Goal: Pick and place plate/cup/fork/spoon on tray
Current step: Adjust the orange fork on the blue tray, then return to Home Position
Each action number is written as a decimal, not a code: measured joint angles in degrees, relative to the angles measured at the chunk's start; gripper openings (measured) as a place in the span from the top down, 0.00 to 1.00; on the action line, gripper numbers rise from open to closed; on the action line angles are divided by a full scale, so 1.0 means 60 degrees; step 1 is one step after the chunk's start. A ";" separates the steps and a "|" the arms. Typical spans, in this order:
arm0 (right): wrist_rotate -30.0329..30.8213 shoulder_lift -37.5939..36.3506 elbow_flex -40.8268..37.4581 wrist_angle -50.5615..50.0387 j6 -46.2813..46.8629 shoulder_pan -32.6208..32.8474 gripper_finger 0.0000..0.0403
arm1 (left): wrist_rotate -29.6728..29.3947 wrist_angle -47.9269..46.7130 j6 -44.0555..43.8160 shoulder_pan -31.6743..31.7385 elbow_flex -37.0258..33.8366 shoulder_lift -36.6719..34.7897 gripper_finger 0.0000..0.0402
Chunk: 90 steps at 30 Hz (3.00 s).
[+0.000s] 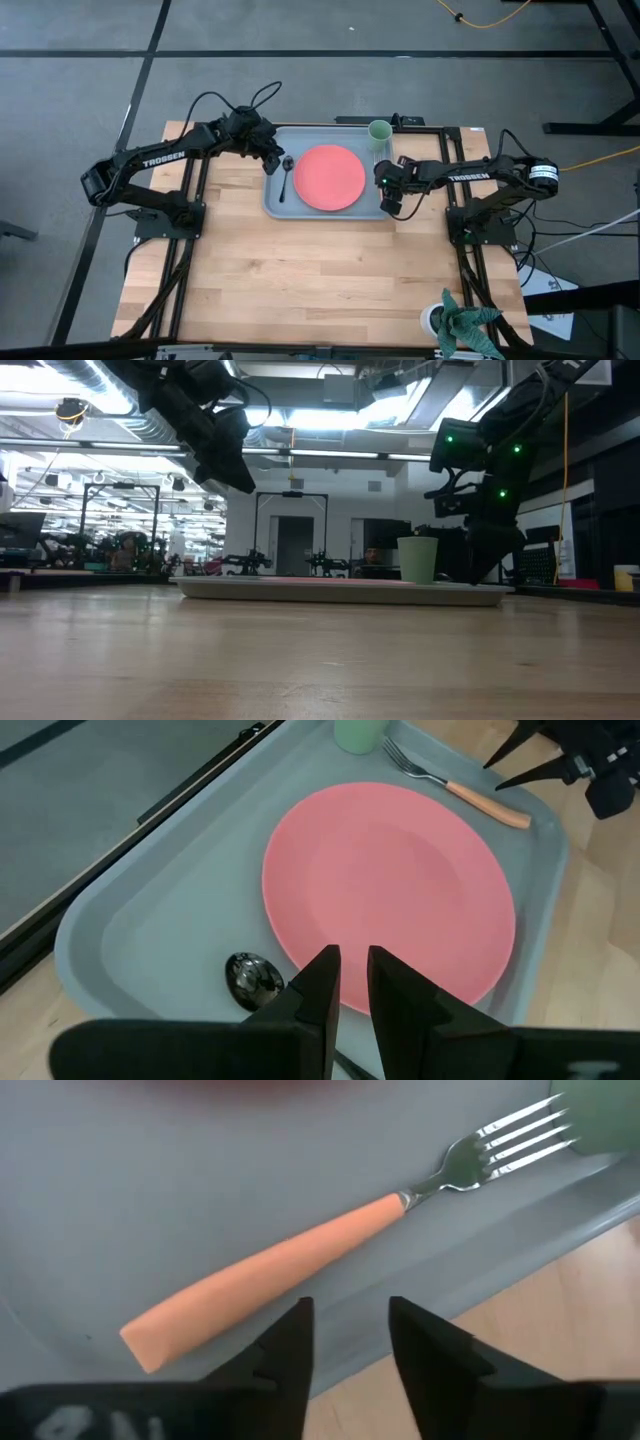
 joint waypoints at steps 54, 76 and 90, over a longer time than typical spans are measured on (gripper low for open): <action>-0.1608 0.0765 -0.0018 0.0517 -0.1098 0.0000 0.99 | -0.0280 -0.0076 0.0557 0.0004 0.0000 0.0004 0.88; -0.2402 0.0752 0.3819 -0.4524 0.3022 0.0330 0.99 | -0.0254 -0.0126 -0.0542 -0.0002 0.0000 0.0004 0.88; -0.4867 -0.3849 0.0101 -0.0593 0.3009 0.1258 0.99 | 0.3815 0.0672 0.0243 0.0156 -0.2485 -0.1731 0.88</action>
